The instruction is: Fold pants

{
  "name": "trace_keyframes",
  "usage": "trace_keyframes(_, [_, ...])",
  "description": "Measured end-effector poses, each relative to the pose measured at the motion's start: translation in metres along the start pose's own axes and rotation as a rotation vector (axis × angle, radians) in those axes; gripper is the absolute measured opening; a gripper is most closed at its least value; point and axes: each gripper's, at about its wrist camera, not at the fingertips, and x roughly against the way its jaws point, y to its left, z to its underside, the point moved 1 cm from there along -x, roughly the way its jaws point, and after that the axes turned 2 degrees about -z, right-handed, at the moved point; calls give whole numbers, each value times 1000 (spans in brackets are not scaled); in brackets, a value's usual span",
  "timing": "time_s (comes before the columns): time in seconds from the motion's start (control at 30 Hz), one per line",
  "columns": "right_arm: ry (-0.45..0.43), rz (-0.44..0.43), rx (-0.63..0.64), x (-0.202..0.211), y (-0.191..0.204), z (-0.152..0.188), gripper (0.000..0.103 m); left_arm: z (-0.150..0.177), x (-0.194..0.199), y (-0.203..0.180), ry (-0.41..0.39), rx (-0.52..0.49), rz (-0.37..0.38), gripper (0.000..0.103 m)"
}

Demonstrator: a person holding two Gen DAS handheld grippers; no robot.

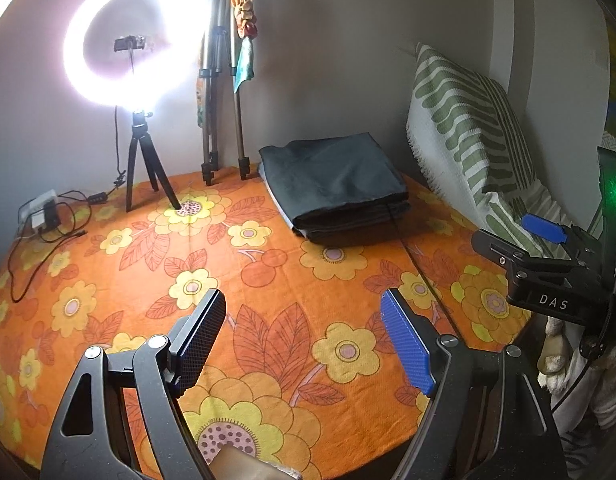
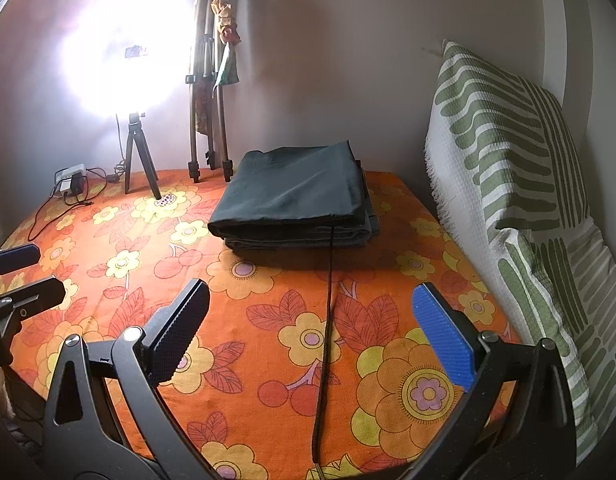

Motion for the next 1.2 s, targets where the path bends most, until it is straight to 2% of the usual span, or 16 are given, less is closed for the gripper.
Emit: trace_keyframes(1.2, [-10,-2,1,6,10,-3,103,3,3,1,-9,13,-24,80])
